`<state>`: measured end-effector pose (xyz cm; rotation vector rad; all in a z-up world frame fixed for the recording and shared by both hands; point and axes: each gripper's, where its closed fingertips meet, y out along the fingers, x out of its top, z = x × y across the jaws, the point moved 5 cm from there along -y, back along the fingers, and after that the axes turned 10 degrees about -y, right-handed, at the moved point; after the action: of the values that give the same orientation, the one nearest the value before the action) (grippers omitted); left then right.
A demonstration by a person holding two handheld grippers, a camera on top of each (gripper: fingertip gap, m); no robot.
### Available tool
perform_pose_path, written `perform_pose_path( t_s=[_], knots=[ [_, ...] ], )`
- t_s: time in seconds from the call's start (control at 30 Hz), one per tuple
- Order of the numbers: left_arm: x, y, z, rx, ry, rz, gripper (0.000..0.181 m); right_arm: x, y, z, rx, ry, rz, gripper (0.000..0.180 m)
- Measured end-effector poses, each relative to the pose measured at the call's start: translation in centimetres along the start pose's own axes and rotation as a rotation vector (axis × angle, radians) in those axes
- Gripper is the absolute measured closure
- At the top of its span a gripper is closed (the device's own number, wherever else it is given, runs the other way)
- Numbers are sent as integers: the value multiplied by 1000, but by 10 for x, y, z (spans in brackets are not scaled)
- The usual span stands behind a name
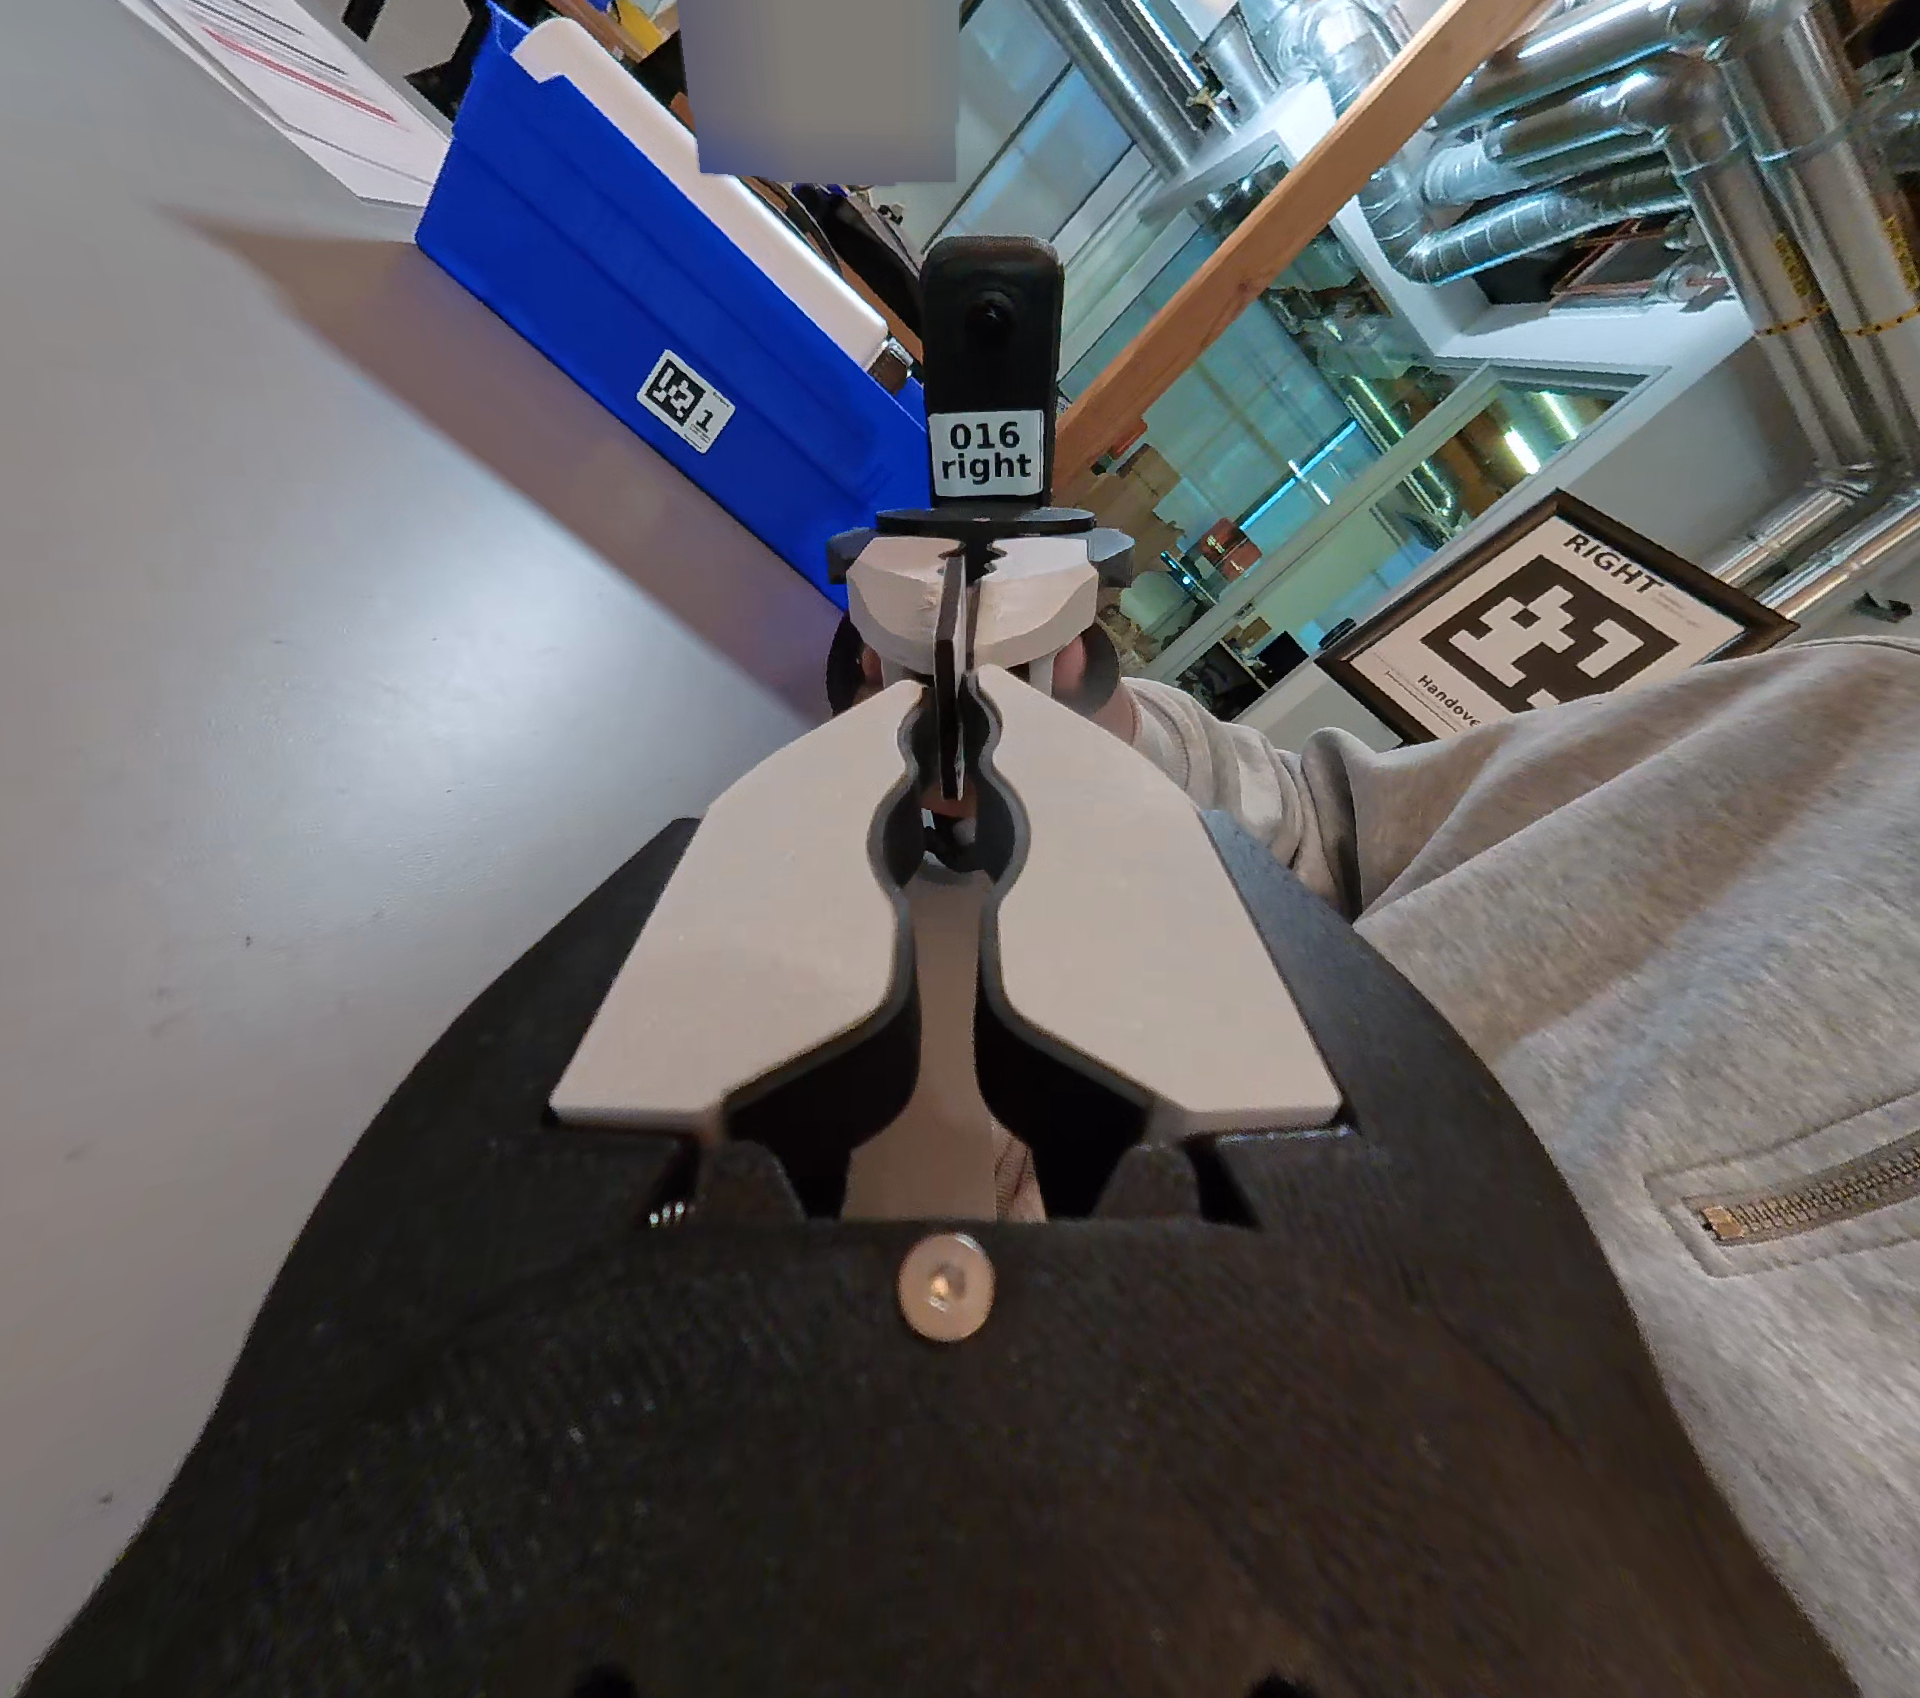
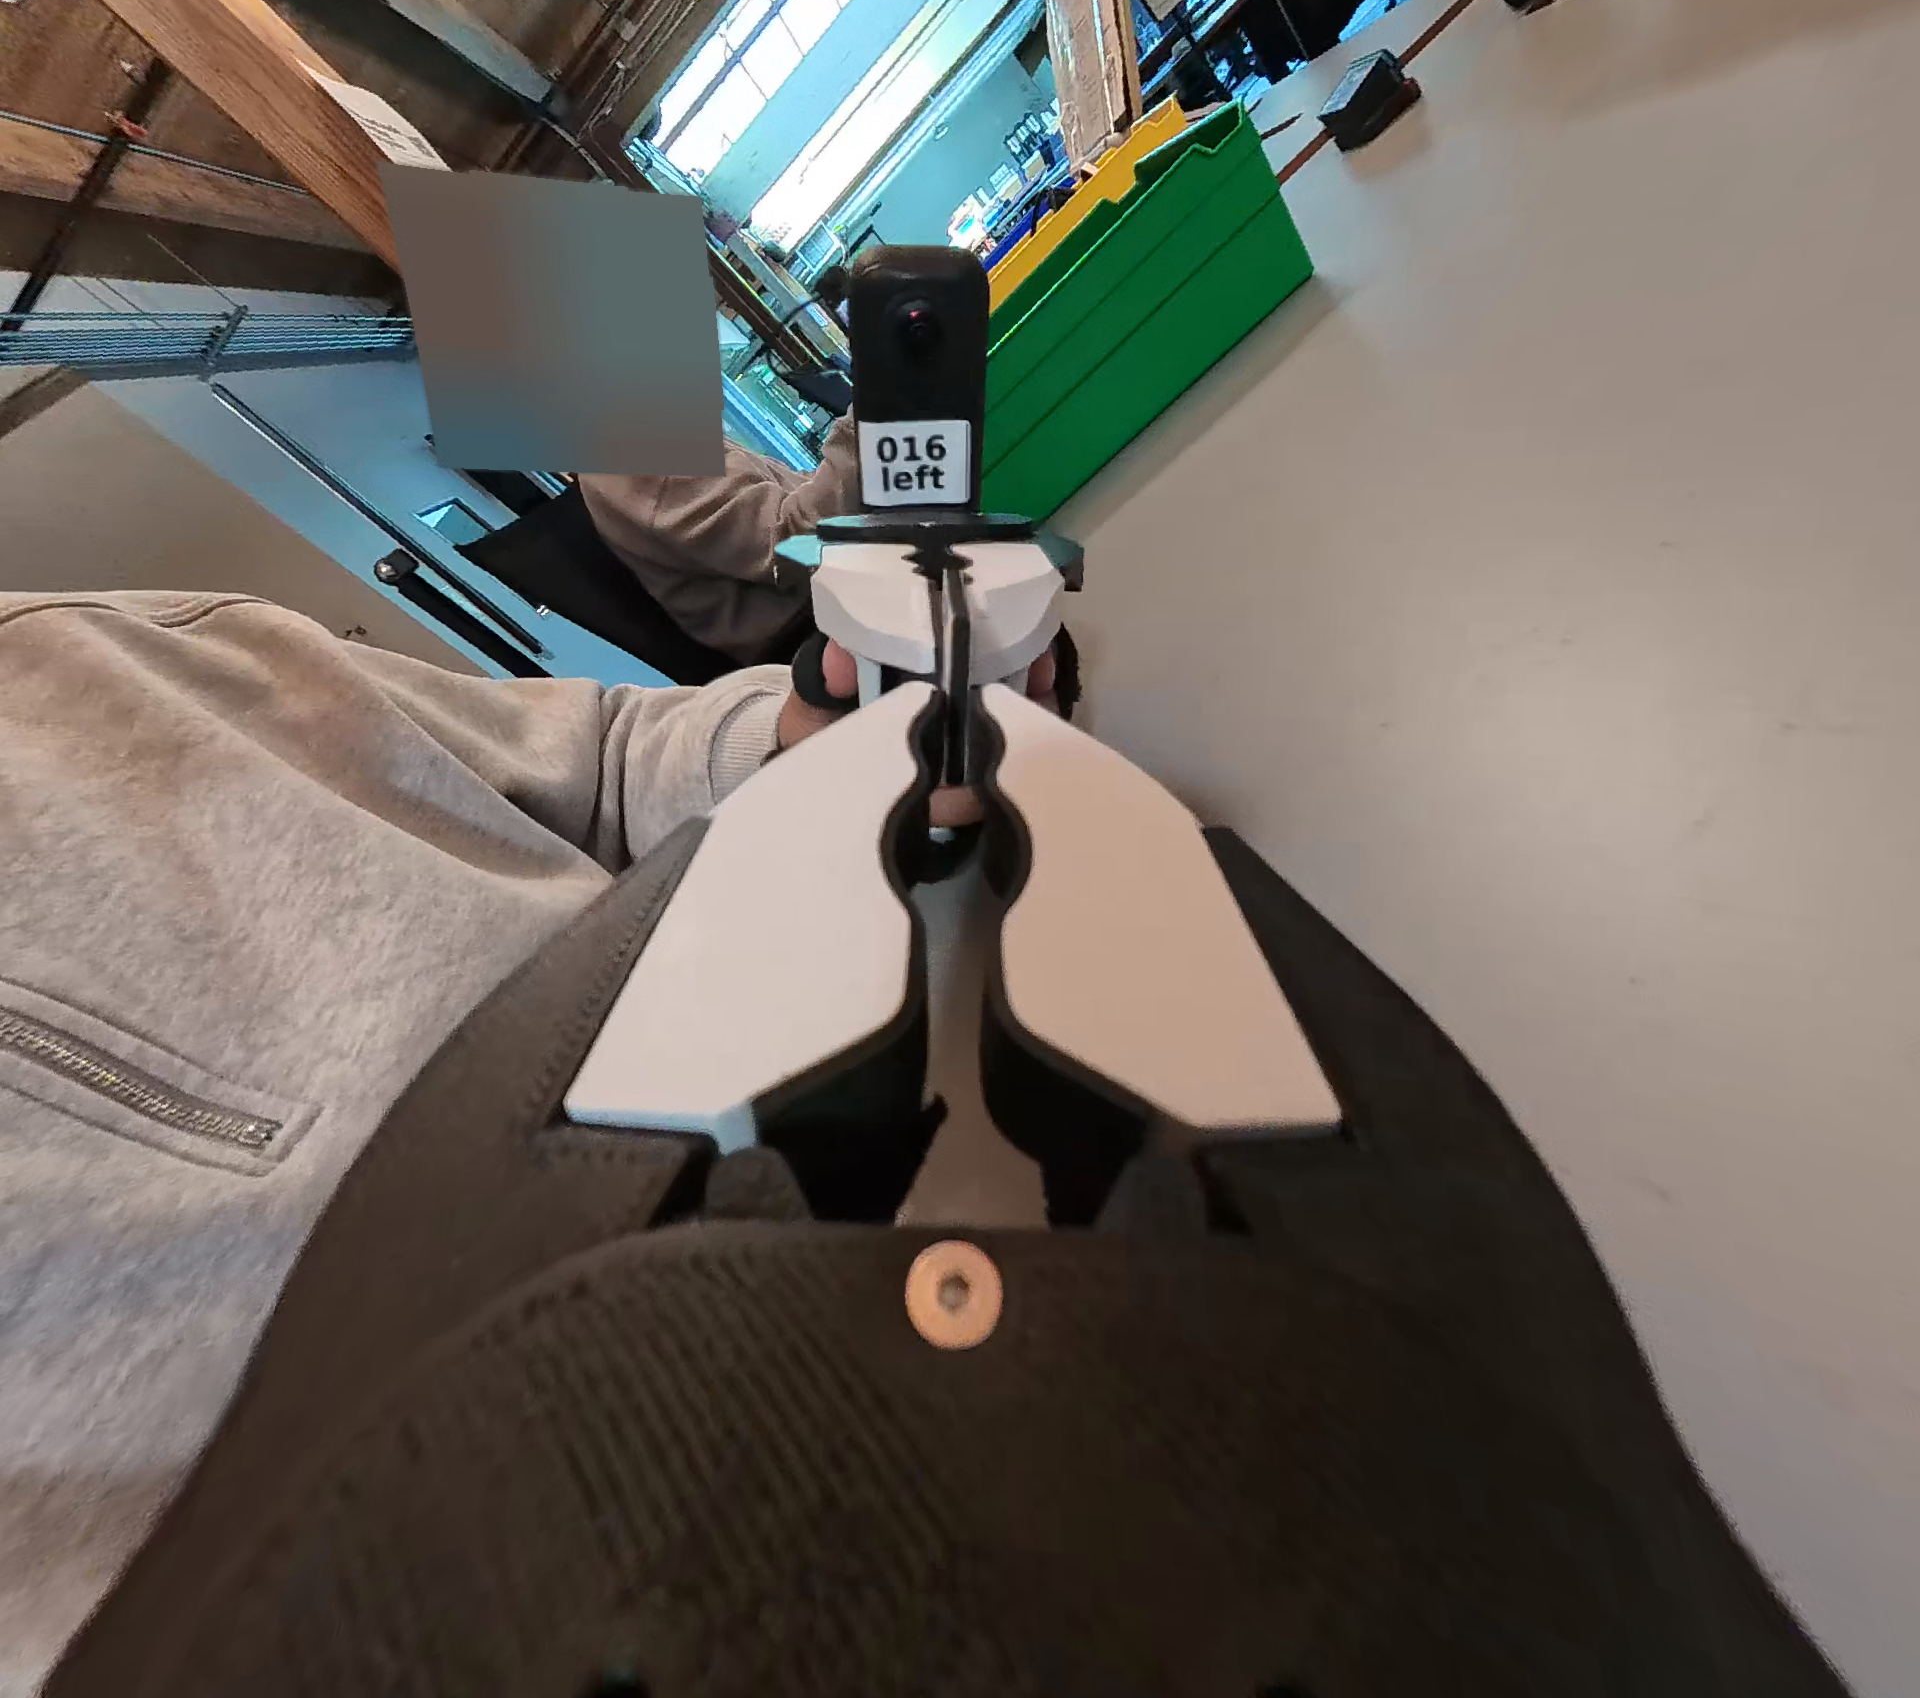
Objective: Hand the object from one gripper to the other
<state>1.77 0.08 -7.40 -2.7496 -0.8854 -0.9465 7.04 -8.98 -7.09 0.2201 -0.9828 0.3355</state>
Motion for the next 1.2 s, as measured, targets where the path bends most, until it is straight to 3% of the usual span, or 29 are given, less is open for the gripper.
perform_pose_path(
  t_s=[0.1, 0.27, 0.5, 0.63, 0.83, 0.97, 1.2],
  knots=[
    [-1, 0, 3, 18, 4, -9, 172, 1, -1, 0, -12, -17, 6, 176],
    [4, -2, 10, 176, 116, -41, 137, 3, -6, -5, -76, -25, 10, 176],
    [-1, 3, 6, 505, 701, 124, 119, -6, -8, -17, -119, 91, 54, 176],
    [-11, 5, 11, 609, 930, 249, 119, -12, -8, -21, -138, 134, 105, 176],
    [-24, 10, 13, 650, 1105, 352, 128, -18, -5, -20, -117, 173, 143, 176],
    [-26, 11, 14, 675, 1137, 376, 146, -21, -3, -20, -113, 168, 170, 176],
    [-23, 10, 13, 653, 1055, 357, 147, -16, -1, -14, -45, 141, 122, 169]
  ],
)
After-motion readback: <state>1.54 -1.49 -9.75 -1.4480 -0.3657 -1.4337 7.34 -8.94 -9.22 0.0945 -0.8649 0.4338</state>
